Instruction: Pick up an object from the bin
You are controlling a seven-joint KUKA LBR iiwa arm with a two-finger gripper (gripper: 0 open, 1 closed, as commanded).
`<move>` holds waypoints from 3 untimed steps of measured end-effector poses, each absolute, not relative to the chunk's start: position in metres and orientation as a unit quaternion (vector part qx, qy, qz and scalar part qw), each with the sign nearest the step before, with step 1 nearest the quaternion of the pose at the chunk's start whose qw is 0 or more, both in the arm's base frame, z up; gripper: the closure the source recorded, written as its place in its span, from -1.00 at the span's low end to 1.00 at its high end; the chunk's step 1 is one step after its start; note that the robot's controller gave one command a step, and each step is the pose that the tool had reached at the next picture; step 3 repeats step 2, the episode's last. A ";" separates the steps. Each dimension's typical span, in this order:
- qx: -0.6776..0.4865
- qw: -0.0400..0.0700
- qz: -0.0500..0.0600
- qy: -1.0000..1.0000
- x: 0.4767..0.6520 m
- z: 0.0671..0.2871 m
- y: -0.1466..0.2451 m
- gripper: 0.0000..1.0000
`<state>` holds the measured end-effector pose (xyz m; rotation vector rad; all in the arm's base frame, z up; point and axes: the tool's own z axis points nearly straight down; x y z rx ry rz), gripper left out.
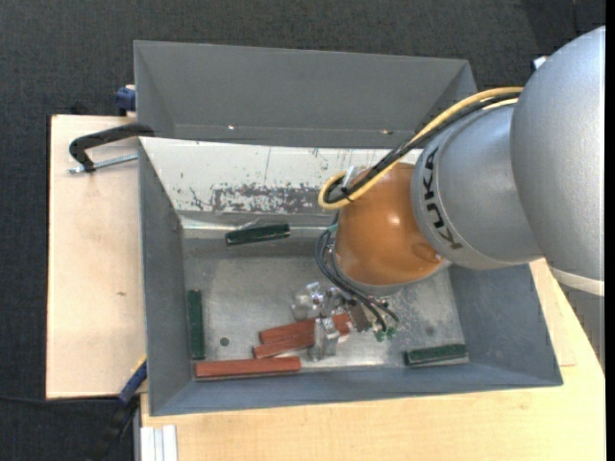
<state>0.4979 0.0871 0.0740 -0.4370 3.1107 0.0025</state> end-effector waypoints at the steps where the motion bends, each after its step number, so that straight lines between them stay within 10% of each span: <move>1: -0.139 0.000 0.001 0.990 0.498 0.074 0.087 1.00; 2: -0.145 0.003 0.000 0.989 0.529 0.224 0.075 1.00; 3: -0.145 0.003 0.000 0.989 0.529 0.224 0.075 1.00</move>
Offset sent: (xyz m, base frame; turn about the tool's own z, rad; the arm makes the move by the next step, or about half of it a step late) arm 0.0299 -0.0130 0.1489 -0.0122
